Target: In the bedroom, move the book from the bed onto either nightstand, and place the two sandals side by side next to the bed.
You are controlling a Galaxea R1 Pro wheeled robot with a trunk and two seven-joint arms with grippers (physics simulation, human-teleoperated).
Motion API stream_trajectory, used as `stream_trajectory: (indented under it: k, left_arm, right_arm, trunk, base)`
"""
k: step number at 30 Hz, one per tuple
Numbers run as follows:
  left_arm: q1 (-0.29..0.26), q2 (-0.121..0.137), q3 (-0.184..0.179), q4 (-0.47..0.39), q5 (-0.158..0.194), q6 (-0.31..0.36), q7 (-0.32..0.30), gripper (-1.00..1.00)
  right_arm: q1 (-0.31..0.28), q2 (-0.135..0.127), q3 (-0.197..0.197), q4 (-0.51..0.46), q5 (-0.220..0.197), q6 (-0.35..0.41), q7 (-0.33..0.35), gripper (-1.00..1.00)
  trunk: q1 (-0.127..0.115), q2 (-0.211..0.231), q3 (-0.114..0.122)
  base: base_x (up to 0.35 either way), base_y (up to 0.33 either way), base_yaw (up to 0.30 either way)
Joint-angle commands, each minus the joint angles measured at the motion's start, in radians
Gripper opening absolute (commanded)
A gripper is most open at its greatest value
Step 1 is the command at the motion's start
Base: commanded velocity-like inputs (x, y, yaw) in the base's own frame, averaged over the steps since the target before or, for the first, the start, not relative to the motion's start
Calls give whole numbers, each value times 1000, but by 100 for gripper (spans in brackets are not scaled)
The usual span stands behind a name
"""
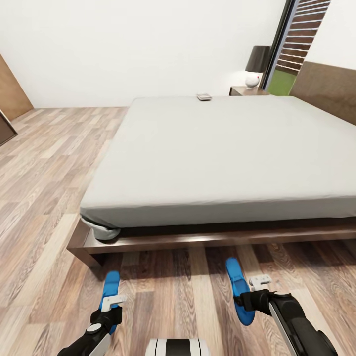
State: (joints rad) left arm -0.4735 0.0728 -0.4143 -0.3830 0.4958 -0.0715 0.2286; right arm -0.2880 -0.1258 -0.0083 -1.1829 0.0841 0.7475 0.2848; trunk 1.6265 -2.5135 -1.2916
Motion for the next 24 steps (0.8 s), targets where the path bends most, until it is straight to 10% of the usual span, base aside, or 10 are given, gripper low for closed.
stream_trajectory:
  k: [1,24]
  left_arm:
    - [-1,1,-9,0,9,-4,6,-100]
    - [-1,1,-8,-4,10,-6,5,-100]
  right_arm:
    - [0,0,-1,-1,8,4,7,-100]
    - [3,0,0,-23,7,4,7,-100]
  trunk:
    - [0,0,-1]
    - [5,-3,-39]
  base:
    - [184,1,0]
    - [40,0,0]
